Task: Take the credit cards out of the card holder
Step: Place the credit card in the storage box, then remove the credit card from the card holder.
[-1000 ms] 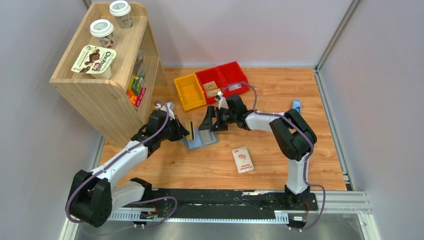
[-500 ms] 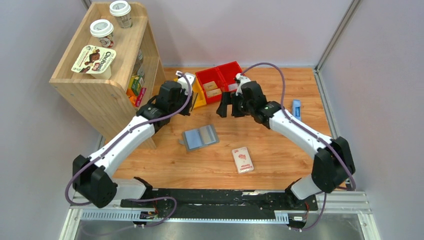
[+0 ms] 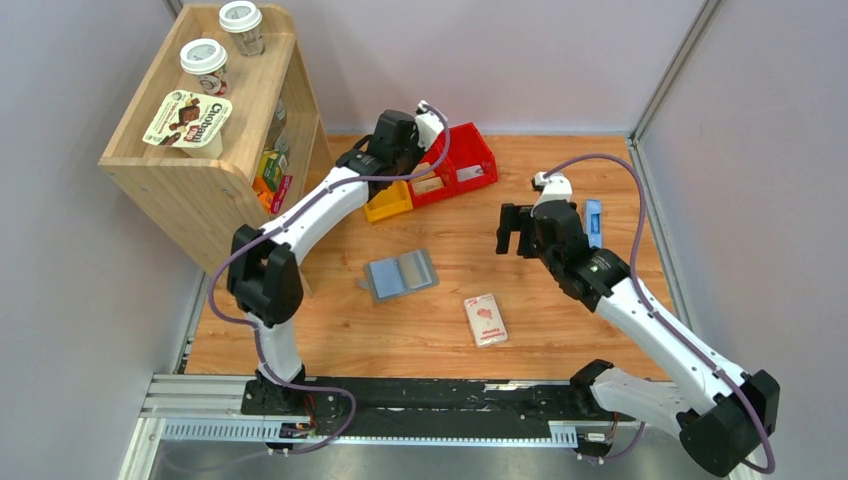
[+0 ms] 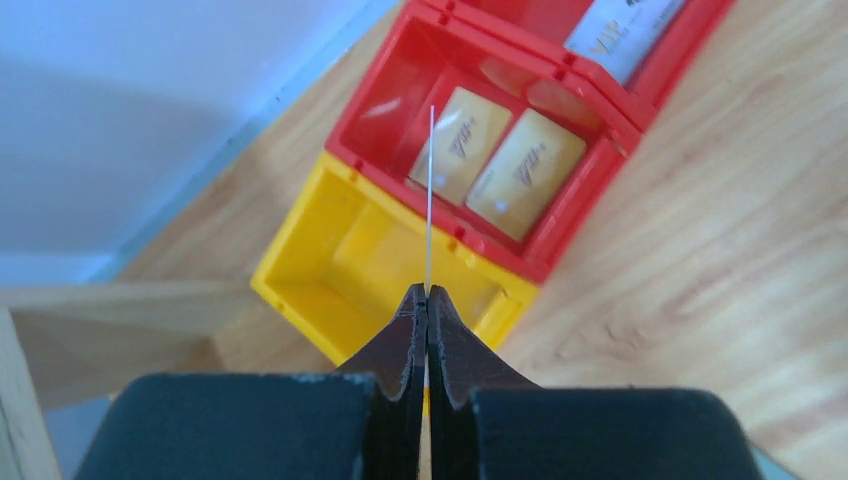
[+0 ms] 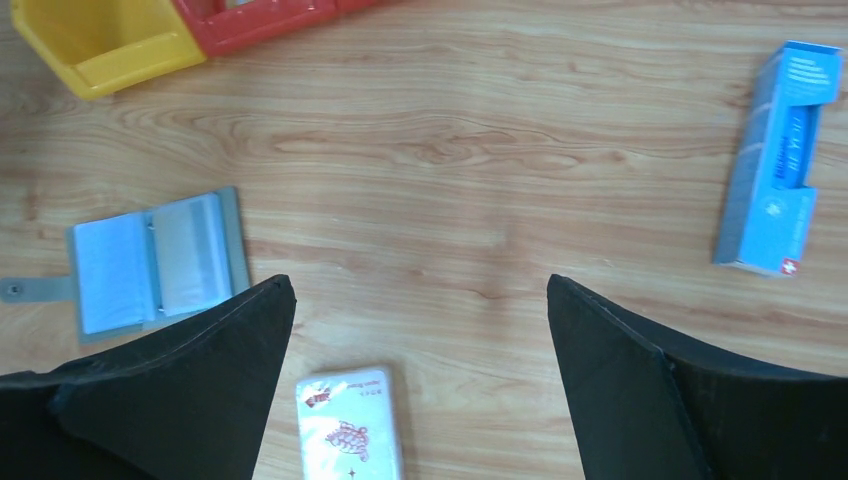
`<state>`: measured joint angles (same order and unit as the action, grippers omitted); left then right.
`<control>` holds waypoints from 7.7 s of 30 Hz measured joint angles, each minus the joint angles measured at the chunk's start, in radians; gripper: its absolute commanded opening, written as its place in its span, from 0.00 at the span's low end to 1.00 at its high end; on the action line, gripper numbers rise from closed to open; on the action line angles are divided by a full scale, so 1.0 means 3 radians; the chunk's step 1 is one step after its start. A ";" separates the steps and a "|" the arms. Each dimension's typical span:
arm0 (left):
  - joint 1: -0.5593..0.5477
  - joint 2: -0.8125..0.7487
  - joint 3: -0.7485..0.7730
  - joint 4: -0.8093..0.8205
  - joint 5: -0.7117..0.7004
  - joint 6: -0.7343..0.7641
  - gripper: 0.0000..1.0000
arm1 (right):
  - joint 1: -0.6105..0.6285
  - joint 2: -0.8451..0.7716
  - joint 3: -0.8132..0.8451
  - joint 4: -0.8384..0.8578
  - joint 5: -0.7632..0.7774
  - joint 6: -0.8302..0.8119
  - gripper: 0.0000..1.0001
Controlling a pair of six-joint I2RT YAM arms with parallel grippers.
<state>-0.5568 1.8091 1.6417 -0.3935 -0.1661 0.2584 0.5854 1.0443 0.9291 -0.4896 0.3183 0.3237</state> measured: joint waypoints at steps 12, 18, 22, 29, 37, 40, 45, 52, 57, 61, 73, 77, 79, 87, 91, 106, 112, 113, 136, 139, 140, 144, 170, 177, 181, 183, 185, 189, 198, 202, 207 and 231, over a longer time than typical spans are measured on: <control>0.0000 0.1425 0.1174 0.0093 -0.0245 0.0556 0.00 | 0.0000 -0.0231 -0.0259 -0.0098 0.0319 -0.0062 1.00; 0.0000 0.1755 0.1184 0.0116 -0.0345 0.0815 0.00 | 0.0000 -0.0225 -0.0272 -0.0128 0.0343 -0.0098 1.00; -0.0001 0.1850 0.1183 0.0102 -0.0350 0.0908 0.11 | 0.0000 -0.0219 -0.0272 -0.0139 0.0347 -0.0114 1.00; -0.0034 0.1851 0.1183 0.0070 -0.0326 0.0960 0.35 | 0.0000 -0.0121 -0.0272 -0.0140 0.0345 -0.0130 1.00; -0.0066 0.1696 0.1115 -0.0036 -0.0228 0.0726 0.45 | 0.0000 -0.0107 -0.0273 -0.0108 0.0277 -0.0175 1.00; -0.0066 0.1353 0.0863 -0.0014 -0.0149 0.0483 0.47 | 0.0000 -0.0081 -0.0272 -0.0053 0.0178 -0.0211 1.00; -0.0065 0.0557 0.0312 0.0123 -0.0052 0.0004 0.49 | 0.0000 0.0128 -0.0233 0.0028 -0.0051 -0.0256 1.00; -0.0065 -0.0805 -0.0752 0.0282 0.0013 -0.0699 0.57 | 0.0000 0.0497 -0.0120 0.0153 -0.0422 -0.0289 1.00; -0.0065 -0.1544 -0.1620 0.0331 -0.0008 -0.1183 0.59 | 0.0000 0.0748 -0.0046 0.0329 -0.0752 -0.0270 1.00; -0.0065 -0.1985 -0.2310 0.0328 0.0017 -0.1603 0.59 | 0.0004 0.1002 0.0003 0.0510 -0.1025 -0.0177 0.99; -0.0056 -0.2308 -0.3051 0.0399 0.0134 -0.2438 0.55 | 0.0097 0.1923 0.0298 0.0927 -0.1781 0.0271 0.86; -0.0017 -0.2143 -0.3051 0.0580 0.0267 -0.2579 0.49 | 0.0148 0.2143 0.0514 0.0983 -0.1938 0.0380 0.78; 0.0004 -0.1977 -0.3049 0.0666 0.0347 -0.2650 0.46 | 0.0172 0.2229 0.0594 0.1007 -0.1995 0.0421 0.75; 0.0025 -0.1375 -0.3047 0.0754 0.0651 -0.2874 0.40 | 0.0207 0.2622 0.0778 0.1090 -0.2202 0.0565 0.62; 0.0031 -0.1218 -0.3048 0.0754 0.0690 -0.2942 0.40 | 0.0215 0.2797 0.0834 0.1094 -0.2291 0.0599 0.59; 0.0051 -0.1025 -0.3048 0.0702 0.0740 -0.3038 0.38 | 0.0252 0.3012 0.0946 0.1122 -0.2516 0.0603 0.57; 0.0051 -0.1024 -0.3048 0.0711 0.0763 -0.3044 0.38 | 0.0281 0.3012 0.0946 0.1172 -0.2639 0.0601 0.58; 0.0051 -0.1024 -0.3048 0.0712 0.0765 -0.3052 0.38 | 0.0287 0.3012 0.0946 0.1190 -0.2660 0.0600 0.58; 0.0051 -0.1466 -0.3343 0.0628 0.0694 -0.3201 0.40 | 0.0331 0.2983 0.0965 0.1247 -0.2762 0.0603 0.75; 0.0051 -0.1680 -0.3390 0.0571 0.0632 -0.3204 0.40 | 0.0332 0.2973 0.0966 0.1249 -0.2790 0.0603 0.75; 0.0051 -0.1771 -0.3400 0.0547 0.0591 -0.3208 0.40 | 0.0332 0.2970 0.0968 0.1250 -0.2806 0.0603 0.75; 0.0053 -0.2031 -0.3442 0.0496 0.0482 -0.3230 0.40 | 0.0354 0.2965 0.1002 0.1260 -0.2902 0.0604 0.75; 0.0072 -0.2939 -0.3773 0.0336 0.0161 -0.3451 0.41 | 0.0519 0.3298 0.1362 0.1330 -0.3248 0.0767 0.76; 0.0111 -0.2331 -0.3574 0.0712 0.0562 -0.3557 0.41 | 0.0247 0.2930 0.1266 0.1222 -0.3012 0.0604 0.70; 0.0177 -0.1957 -0.3526 0.1019 0.0821 -0.3666 0.41 | 0.0150 0.2903 0.1143 0.1186 -0.2861 0.0580 0.63; 0.0229 -0.1748 -0.3526 0.1177 0.0947 -0.3727 0.41 | 0.0142 0.2903 0.1101 0.1129 -0.2817 0.0565 0.59; 0.0281 -0.1577 -0.3526 0.1297 0.1052 -0.3777 0.41 | 0.0146 0.2909 0.1096 0.1100 -0.2800 0.0553 0.56; 0.0348 -0.1316 -0.3526 0.1506 0.1202 -0.3849 0.41 | 0.0149 0.2964 0.1095 0.1100 -0.2781 0.0534 0.51; 0.0380 -0.1073 -0.3526 0.1726 0.1336 -0.3905 0.41 | 0.0149 0.3170 0.1092 0.1104 -0.2773 0.0526 0.51; 0.0406 -0.0974 -0.3526 0.1835 0.1400 -0.3939 0.41 | 0.0155 0.3174 0.1090 0.1134 -0.2804 0.0530 0.51; 0.0441 -0.0894 -0.3549 0.2005 0.1486 -0.4016 0.41 | 0.0164 0.3174 0.1019 0.1223 -0.2867 0.0557 0.51; 0.0493 -0.0989 -0.4047 0.3009 0.1741 -0.4363 0.10 | 0.0175 0.3178 0.0938 0.1349 -0.2922 0.0637 0.50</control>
<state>-0.4088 1.5124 0.4274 0.5091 0.3561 -1.0504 0.6380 1.9976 1.2106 -0.0849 -0.5583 0.5148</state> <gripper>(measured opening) 0.153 0.506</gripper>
